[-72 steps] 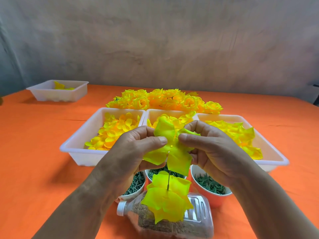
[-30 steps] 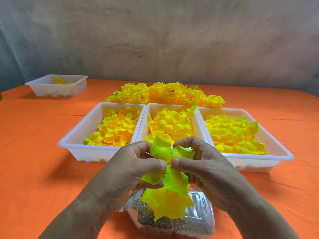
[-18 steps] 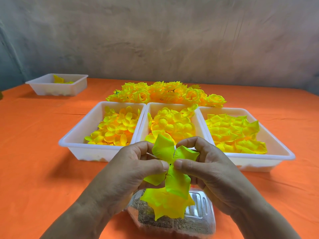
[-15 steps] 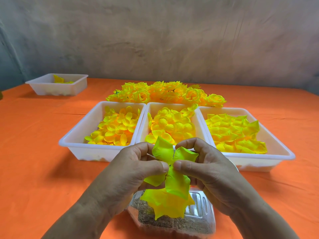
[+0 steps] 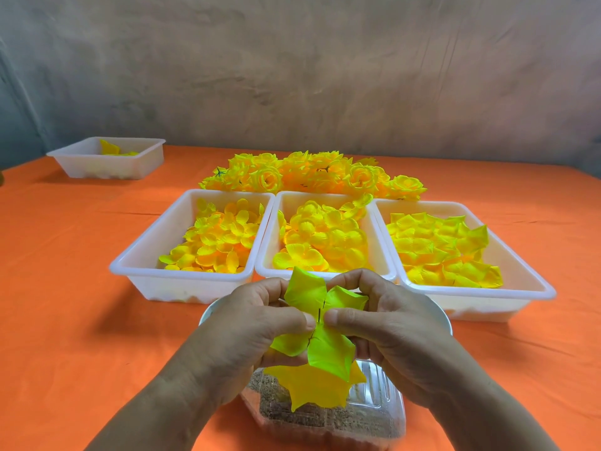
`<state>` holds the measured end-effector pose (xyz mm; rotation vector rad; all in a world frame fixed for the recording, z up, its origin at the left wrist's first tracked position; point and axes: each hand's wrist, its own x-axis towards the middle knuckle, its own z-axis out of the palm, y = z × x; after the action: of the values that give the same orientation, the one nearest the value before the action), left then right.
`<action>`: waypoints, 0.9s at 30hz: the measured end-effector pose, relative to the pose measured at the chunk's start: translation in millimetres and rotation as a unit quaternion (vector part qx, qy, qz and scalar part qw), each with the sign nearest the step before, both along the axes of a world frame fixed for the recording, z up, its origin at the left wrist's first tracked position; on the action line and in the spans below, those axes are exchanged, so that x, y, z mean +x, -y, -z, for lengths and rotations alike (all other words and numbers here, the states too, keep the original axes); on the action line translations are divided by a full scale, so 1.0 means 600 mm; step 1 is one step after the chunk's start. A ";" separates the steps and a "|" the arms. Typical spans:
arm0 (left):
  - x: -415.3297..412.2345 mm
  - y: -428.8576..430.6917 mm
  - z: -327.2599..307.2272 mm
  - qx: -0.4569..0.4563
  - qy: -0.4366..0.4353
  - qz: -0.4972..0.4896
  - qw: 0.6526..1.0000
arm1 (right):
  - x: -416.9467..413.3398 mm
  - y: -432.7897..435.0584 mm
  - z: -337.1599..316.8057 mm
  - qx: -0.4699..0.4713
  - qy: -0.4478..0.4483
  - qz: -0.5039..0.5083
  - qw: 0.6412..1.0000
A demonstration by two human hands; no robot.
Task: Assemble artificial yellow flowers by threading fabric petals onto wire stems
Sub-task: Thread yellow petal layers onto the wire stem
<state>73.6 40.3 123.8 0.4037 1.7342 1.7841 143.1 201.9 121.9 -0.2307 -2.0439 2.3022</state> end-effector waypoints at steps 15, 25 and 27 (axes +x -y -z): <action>0.001 0.000 0.006 -0.038 -0.012 -0.020 0.999 | 0.000 -0.001 0.006 0.049 0.002 0.023 0.999; -0.001 0.002 0.008 -0.055 -0.023 -0.019 0.998 | -0.008 -0.010 0.007 0.093 -0.012 0.045 0.995; 0.000 0.003 0.008 -0.062 -0.031 -0.019 0.997 | -0.009 -0.012 0.009 0.096 -0.012 0.045 0.994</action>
<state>73.8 38.4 118.8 0.3805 1.8955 1.6953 137.8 209.1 116.7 -0.2769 -2.1775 2.0305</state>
